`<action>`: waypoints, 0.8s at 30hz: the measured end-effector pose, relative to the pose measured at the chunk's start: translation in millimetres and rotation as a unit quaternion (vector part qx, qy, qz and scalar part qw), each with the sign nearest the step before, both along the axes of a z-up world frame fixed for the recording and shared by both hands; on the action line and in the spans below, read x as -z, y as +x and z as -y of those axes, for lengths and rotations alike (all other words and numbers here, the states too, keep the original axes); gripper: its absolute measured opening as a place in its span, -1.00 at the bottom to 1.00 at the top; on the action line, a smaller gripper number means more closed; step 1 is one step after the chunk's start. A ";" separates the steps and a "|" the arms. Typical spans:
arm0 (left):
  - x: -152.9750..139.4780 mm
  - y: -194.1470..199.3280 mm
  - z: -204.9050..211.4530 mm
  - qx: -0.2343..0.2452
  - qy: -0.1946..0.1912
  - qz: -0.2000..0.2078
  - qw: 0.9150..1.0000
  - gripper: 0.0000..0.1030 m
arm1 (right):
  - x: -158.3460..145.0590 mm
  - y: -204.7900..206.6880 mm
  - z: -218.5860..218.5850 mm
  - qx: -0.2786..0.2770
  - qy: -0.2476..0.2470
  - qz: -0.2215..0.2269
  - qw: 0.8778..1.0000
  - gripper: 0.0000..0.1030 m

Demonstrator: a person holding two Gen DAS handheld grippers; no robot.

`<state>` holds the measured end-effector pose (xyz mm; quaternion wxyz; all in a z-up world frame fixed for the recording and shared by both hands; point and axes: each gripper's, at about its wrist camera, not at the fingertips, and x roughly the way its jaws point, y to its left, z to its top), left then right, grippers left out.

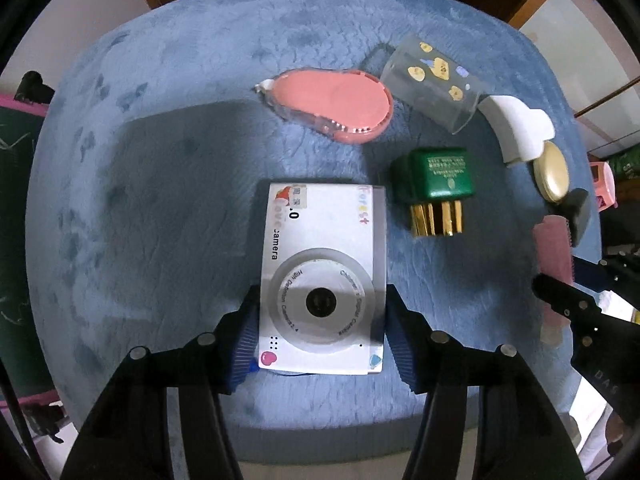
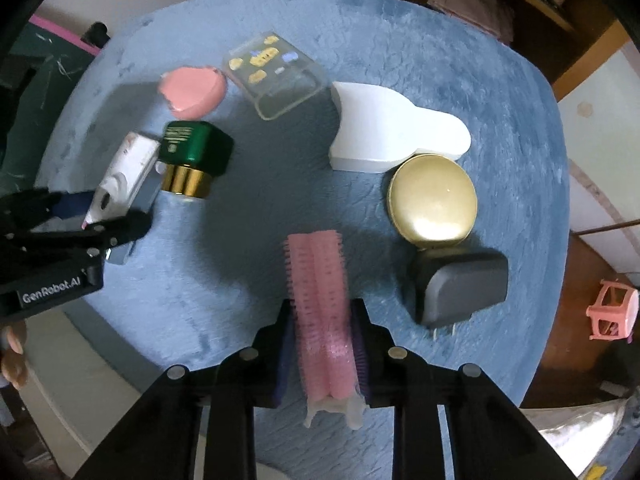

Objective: Organize rigid objects
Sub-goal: 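Grasp the white toy photo device with left tool while right tool grasps the pink hair roller, then carry the white toy and pink roller into the tray and open both tools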

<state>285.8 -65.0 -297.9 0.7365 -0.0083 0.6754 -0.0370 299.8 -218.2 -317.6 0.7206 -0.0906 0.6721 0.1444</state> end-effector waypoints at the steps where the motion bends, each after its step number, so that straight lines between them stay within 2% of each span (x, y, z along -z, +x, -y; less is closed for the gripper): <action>1: -3.5 -3.3 -1.0 0.000 -0.002 0.003 1.000 0.18 | -2.9 -0.9 -0.8 0.002 0.005 0.001 1.000 -0.49; 7: -35.1 -22.0 -13.6 -0.008 -0.020 0.024 0.999 0.18 | -37.9 -10.6 0.6 0.006 0.023 0.031 0.999 -0.49; 14: -92.9 -55.5 -33.9 -0.009 -0.038 0.078 0.996 0.18 | -91.8 -40.7 1.7 0.012 0.043 0.078 0.996 -0.49; 20: -151.4 -107.4 -49.9 0.007 -0.048 0.133 0.990 0.18 | -137.7 -74.8 -1.5 0.013 0.068 0.117 0.991 -0.49; 24: -179.1 -137.5 -54.9 0.026 -0.043 0.162 0.986 0.18 | -168.7 -98.5 -7.2 0.011 0.090 0.143 0.986 -0.49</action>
